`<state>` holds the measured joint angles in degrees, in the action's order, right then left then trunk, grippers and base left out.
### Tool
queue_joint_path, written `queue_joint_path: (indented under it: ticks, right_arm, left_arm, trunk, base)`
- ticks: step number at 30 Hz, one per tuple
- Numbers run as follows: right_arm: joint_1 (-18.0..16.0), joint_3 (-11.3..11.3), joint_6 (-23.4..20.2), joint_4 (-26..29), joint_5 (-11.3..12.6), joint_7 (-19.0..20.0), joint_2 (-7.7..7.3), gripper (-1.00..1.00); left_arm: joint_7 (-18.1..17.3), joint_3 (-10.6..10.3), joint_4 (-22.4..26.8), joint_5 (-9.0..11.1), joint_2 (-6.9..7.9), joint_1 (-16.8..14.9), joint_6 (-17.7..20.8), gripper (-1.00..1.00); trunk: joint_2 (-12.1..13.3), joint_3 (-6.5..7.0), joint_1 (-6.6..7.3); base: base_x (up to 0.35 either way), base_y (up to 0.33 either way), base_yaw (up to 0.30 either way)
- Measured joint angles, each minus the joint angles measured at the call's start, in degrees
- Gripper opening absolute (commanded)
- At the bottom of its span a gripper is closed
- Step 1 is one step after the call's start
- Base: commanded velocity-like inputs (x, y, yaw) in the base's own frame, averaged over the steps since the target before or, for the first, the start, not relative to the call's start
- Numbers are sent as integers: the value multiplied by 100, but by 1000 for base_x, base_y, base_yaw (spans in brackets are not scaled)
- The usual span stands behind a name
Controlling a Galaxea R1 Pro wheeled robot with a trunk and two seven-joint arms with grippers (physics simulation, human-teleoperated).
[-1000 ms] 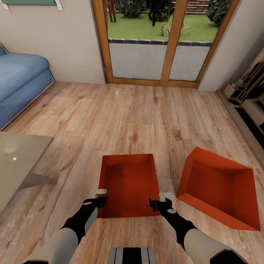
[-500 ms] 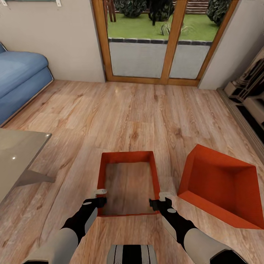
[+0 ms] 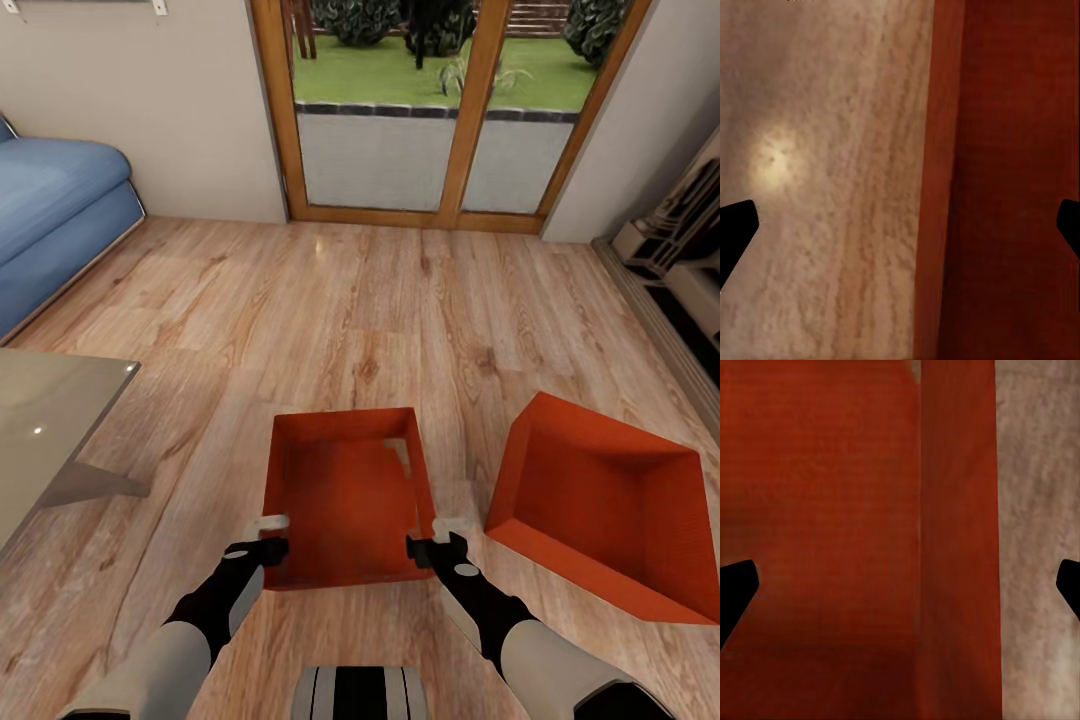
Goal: Move the two storage containers from the living room to the garage. In the garage, place one container on the floor and stack the other container on top of it (either order is fine).
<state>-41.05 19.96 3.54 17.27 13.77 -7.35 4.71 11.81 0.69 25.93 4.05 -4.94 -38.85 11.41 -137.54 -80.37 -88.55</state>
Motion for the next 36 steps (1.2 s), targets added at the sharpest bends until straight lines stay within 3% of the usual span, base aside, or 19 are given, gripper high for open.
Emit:
queue_joint_path:
  ticks: [10,11,12,18,36]
  right_arm:
    - [0,1,-1,4,55,-2,-2,100]
    - [0,0,-1,4,57,0,-2,-100]
    - [0,-2,-3,5,58,4,-2,-100]
    - [0,4,-12,8,29,-13,-1,-100]
    - [1,-6,-11,11,58,-18,-8,-100]
  left_arm:
    - [-5,4,-58,0,4,0,8,100]
    - [-5,4,-60,0,4,0,10,100]
    - [-5,6,-67,5,5,0,16,-100]
    - [-30,3,-90,111,20,1,53,-100]
    - [-28,-26,-7,54,26,1,2,-100]
  trunk:
    - [0,0,0]
    - [0,0,0]
    - [0,0,0]
    - [0,0,0]
    - [0,0,0]
  base:
    - [0,0,0]
    - [0,0,0]
    - [0,0,0]
    - [0,0,0]
    - [0,0,0]
